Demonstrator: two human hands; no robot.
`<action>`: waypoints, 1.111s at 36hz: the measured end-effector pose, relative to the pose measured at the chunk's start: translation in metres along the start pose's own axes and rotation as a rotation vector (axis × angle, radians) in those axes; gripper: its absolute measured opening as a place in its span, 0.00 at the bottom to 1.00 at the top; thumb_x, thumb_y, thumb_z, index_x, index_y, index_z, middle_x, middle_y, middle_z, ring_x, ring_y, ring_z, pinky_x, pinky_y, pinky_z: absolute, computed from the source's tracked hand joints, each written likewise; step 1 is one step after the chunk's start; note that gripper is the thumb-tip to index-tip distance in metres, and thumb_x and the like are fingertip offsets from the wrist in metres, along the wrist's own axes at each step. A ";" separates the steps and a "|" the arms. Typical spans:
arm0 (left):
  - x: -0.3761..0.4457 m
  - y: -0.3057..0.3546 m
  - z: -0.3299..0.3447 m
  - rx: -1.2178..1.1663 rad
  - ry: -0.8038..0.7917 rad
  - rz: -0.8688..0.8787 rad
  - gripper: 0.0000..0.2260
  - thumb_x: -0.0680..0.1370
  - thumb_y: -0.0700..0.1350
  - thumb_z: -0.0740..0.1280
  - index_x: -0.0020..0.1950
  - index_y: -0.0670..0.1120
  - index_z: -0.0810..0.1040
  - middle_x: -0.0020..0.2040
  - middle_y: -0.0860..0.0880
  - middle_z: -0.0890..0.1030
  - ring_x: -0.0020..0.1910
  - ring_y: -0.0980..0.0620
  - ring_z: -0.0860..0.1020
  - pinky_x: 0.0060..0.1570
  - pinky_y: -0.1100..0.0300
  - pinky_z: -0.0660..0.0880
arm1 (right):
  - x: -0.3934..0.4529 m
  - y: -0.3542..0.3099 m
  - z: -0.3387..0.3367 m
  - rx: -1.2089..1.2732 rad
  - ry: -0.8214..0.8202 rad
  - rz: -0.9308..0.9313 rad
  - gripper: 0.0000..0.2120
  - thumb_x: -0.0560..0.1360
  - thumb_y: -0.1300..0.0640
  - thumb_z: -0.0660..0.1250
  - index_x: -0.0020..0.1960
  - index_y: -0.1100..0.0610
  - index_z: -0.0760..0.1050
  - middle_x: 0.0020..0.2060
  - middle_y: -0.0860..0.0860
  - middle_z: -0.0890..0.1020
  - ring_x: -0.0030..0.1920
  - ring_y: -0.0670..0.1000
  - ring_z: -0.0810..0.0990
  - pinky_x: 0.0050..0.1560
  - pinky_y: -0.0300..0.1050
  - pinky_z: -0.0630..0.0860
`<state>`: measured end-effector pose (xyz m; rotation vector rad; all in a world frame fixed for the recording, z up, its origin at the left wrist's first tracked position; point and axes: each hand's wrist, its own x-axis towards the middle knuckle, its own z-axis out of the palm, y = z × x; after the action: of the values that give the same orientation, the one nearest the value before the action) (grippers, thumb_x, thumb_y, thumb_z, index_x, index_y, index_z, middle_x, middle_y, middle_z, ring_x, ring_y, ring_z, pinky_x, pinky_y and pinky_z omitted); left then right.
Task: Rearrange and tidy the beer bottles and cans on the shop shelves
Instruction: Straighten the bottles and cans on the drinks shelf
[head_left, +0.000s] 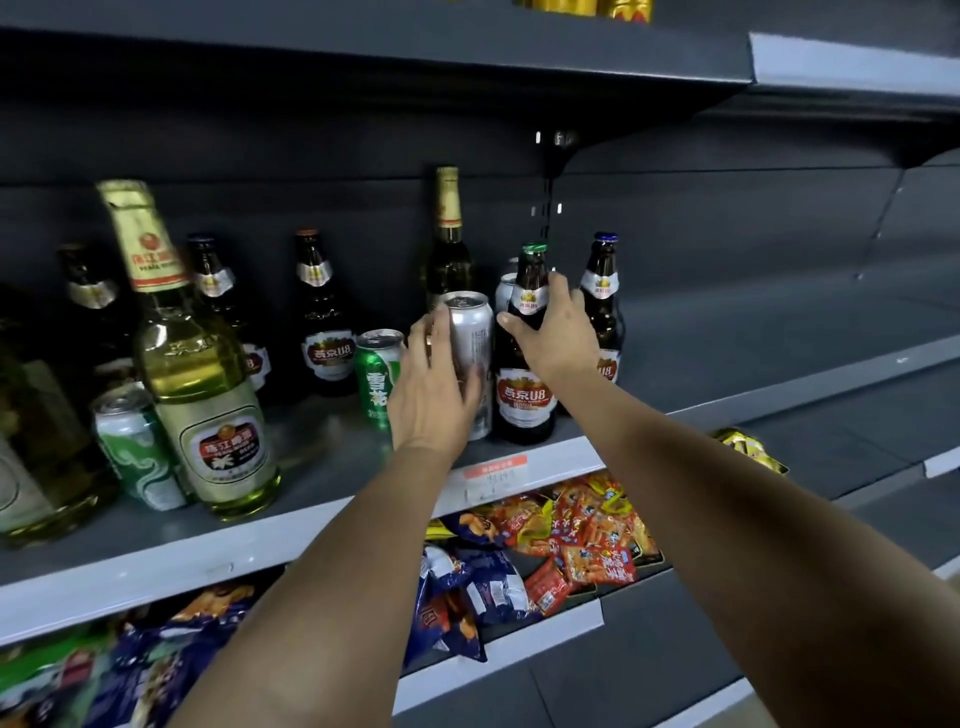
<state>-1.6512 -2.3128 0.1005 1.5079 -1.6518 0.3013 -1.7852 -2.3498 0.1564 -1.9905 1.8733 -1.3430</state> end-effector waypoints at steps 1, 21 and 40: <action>-0.001 0.001 0.000 0.008 -0.009 -0.012 0.30 0.79 0.52 0.61 0.78 0.48 0.53 0.73 0.44 0.62 0.64 0.44 0.71 0.45 0.53 0.76 | 0.001 0.000 0.000 -0.008 -0.007 0.003 0.34 0.75 0.44 0.68 0.74 0.56 0.58 0.65 0.56 0.69 0.60 0.58 0.75 0.45 0.47 0.69; -0.088 -0.024 -0.067 0.300 -0.147 -0.140 0.26 0.78 0.48 0.64 0.74 0.42 0.63 0.72 0.43 0.66 0.66 0.41 0.69 0.64 0.50 0.65 | -0.133 -0.023 0.030 -0.169 -0.116 -0.644 0.18 0.75 0.54 0.66 0.63 0.57 0.73 0.58 0.54 0.77 0.59 0.57 0.74 0.56 0.50 0.70; -0.313 -0.180 -0.318 0.651 -0.267 -0.784 0.25 0.82 0.54 0.56 0.77 0.48 0.57 0.78 0.48 0.55 0.76 0.48 0.55 0.73 0.55 0.52 | -0.378 -0.234 0.123 -0.109 -0.828 -0.883 0.23 0.79 0.49 0.61 0.72 0.53 0.65 0.67 0.54 0.69 0.66 0.58 0.70 0.63 0.52 0.66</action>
<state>-1.3853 -1.9233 0.0059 2.6468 -1.0465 0.2095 -1.4757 -2.0333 0.0278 -2.9163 0.7175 -0.2899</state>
